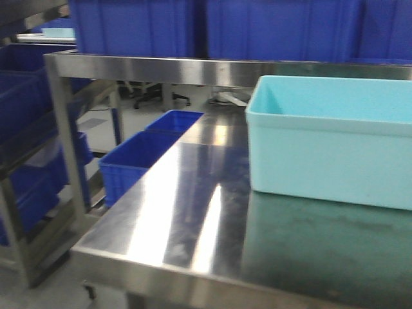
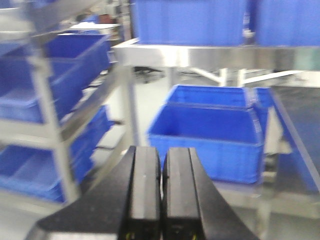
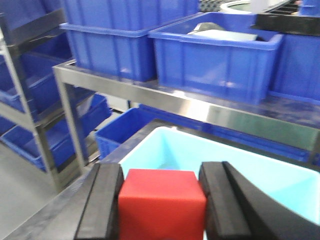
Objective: Pick red cube and place on left shelf
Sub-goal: 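Drive the base away from the table carrying the red cube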
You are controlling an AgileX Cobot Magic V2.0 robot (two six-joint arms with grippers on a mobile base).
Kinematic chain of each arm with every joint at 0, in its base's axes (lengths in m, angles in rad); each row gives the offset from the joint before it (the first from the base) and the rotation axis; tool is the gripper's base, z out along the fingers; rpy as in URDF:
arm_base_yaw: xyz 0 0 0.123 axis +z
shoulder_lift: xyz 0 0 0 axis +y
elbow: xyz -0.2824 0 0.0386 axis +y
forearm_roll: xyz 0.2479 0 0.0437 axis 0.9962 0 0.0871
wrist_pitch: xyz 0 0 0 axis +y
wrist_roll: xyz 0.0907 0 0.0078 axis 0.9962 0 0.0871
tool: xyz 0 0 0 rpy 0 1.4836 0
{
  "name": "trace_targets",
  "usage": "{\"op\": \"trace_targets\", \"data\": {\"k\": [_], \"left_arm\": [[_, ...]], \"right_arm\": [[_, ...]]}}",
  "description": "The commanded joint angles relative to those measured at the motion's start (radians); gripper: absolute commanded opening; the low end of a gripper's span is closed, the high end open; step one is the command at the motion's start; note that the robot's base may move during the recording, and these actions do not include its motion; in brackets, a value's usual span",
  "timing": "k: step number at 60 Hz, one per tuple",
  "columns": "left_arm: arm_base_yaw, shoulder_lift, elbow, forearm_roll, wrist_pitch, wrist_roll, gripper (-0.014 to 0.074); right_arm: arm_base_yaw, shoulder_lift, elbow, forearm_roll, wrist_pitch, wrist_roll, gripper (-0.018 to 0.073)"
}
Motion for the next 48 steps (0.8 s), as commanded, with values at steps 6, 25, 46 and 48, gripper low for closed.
{"op": "trace_targets", "data": {"k": [6,25,46,48], "left_arm": [[-0.001,-0.015,0.025,-0.002,-0.084,0.0,0.0102],[-0.001,-0.015,0.025,-0.002,-0.084,0.0,0.0102],[-0.001,-0.015,0.025,-0.002,-0.084,0.0,0.0102],[-0.001,-0.015,0.025,-0.002,-0.084,0.0,0.0102]], "right_arm": [[-0.007,0.01,-0.024,-0.007,-0.088,-0.002,0.0057],[-0.007,0.01,-0.024,-0.007,-0.088,-0.002,0.0057],[-0.007,0.01,-0.024,-0.007,-0.088,-0.002,0.0057],[-0.007,0.01,-0.024,-0.007,-0.088,-0.002,0.0057]]}}
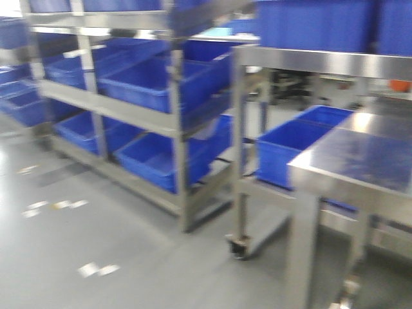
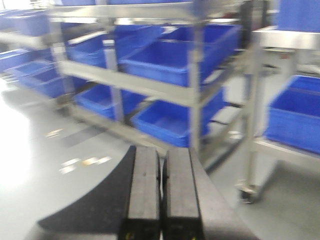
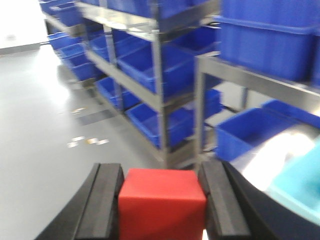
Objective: Pick red cube and place on left shelf
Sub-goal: 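Drive the base away from the table carrying the red cube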
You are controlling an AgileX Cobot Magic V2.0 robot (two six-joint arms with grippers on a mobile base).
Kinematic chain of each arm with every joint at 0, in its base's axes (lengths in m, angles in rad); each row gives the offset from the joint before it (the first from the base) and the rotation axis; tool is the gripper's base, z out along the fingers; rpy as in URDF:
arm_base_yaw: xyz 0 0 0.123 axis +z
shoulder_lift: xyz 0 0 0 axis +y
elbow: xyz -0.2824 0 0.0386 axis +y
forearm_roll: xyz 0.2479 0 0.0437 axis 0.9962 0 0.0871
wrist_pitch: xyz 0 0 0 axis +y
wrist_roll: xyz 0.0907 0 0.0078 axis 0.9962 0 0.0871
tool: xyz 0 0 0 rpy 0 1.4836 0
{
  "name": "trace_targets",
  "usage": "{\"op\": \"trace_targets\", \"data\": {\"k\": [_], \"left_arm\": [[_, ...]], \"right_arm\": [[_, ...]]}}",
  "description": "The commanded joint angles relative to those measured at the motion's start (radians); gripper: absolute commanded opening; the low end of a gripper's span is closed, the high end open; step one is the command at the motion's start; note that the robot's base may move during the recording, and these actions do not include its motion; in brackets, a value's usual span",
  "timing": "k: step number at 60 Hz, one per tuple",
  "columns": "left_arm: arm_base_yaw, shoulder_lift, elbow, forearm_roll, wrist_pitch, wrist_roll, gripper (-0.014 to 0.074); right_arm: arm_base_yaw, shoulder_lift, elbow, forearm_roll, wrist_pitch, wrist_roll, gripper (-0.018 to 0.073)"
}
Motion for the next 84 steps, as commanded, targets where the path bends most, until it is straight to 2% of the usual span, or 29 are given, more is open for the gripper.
{"op": "trace_targets", "data": {"k": [1,84], "left_arm": [[-0.001,-0.015,0.025,-0.002,-0.084,0.0,0.0102],[-0.001,-0.015,0.025,-0.002,-0.084,0.0,0.0102]], "right_arm": [[-0.007,0.01,-0.025,-0.007,-0.088,-0.002,0.0057],[-0.007,0.01,-0.025,-0.007,-0.088,-0.002,0.0057]]}}
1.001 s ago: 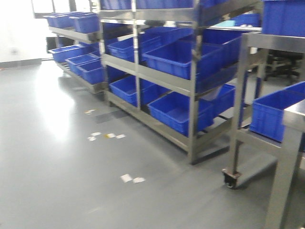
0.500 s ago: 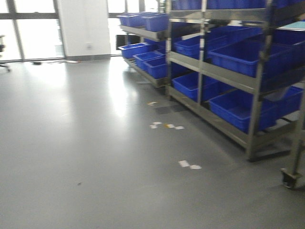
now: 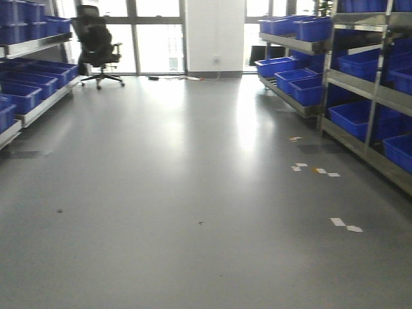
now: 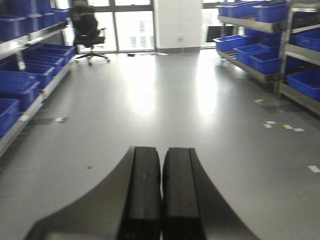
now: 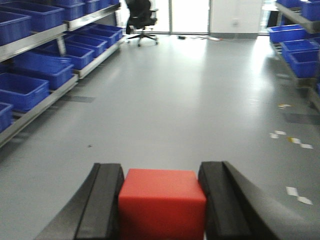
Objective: Pick red cube and place on left shelf
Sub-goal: 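Drive the base away from the table carrying the red cube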
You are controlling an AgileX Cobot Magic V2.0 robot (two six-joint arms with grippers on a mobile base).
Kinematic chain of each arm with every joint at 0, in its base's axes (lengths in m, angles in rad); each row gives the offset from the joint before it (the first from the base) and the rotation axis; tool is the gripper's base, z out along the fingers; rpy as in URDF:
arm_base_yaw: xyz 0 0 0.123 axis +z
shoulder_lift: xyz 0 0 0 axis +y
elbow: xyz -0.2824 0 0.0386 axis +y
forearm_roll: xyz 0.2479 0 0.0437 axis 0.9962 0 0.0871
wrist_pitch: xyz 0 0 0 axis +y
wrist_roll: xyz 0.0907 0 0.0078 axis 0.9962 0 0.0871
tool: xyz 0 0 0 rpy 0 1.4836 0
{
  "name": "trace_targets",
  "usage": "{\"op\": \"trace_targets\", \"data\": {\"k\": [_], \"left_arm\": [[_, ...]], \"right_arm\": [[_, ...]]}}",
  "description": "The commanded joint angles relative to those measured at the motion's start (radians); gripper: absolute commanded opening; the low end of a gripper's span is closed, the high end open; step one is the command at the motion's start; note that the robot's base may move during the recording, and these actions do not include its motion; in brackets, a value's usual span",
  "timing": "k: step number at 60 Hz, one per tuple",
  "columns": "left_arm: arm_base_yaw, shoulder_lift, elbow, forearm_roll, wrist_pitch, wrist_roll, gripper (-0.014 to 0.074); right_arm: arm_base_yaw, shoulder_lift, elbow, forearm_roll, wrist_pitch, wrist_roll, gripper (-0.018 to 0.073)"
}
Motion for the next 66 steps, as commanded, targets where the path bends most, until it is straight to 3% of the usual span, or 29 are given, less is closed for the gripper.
{"op": "trace_targets", "data": {"k": [1,66], "left_arm": [[-0.001,-0.015,0.025,-0.002,-0.084,0.0,0.0102],[0.0,-0.015,0.025,-0.002,-0.084,0.0,0.0102]], "right_arm": [[-0.007,0.01,-0.025,-0.007,-0.088,-0.002,0.0057],[-0.007,0.016,-0.023,-0.007,-0.086,-0.002,0.0057]]}}
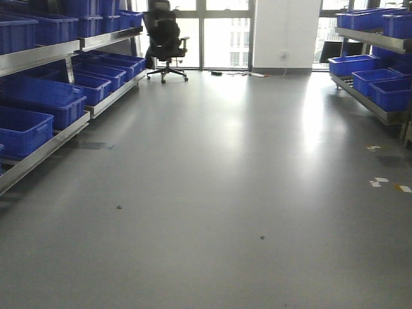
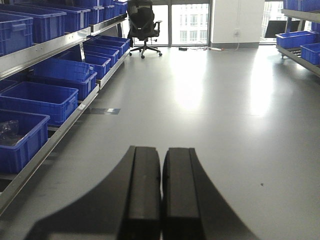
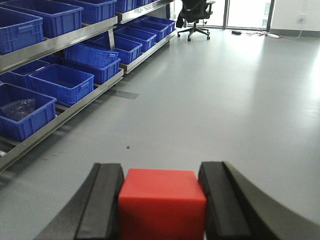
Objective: Pick red cube and place on left shelf
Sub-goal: 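Drive the base away from the table carrying the red cube, then turn the base toward the shelving rack of blue bins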
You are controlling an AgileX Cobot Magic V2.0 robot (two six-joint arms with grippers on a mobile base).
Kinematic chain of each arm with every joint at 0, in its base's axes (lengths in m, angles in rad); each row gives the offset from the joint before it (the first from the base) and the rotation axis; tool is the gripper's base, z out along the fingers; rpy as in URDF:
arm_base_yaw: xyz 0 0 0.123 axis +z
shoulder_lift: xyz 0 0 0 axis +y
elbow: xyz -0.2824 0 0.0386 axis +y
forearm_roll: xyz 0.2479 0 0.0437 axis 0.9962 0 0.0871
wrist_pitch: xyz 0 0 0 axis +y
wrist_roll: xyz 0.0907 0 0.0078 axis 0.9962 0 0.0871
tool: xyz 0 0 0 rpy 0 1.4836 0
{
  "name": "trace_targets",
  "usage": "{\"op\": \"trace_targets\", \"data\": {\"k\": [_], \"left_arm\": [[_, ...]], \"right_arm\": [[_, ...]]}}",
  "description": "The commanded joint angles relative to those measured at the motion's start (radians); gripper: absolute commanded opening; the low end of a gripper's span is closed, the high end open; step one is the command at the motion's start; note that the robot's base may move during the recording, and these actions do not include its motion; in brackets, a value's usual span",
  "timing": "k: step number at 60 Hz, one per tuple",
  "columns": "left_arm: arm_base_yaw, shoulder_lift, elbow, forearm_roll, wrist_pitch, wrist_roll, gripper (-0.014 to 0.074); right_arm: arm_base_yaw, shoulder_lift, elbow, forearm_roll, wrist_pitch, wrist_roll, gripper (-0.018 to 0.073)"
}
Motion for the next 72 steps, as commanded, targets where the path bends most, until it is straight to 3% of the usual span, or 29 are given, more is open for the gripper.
{"op": "trace_targets", "data": {"k": [1,72], "left_arm": [[0.0,-0.015,0.025,-0.002,-0.086,0.0,0.0102],[0.0,-0.015,0.025,-0.003,-0.086,0.0,0.0102]], "right_arm": [[-0.007,0.015,-0.027,-0.007,-0.088,-0.002,0.0057],[-0.007,0.015,-0.027,-0.007,-0.089,-0.002,0.0057]]}}
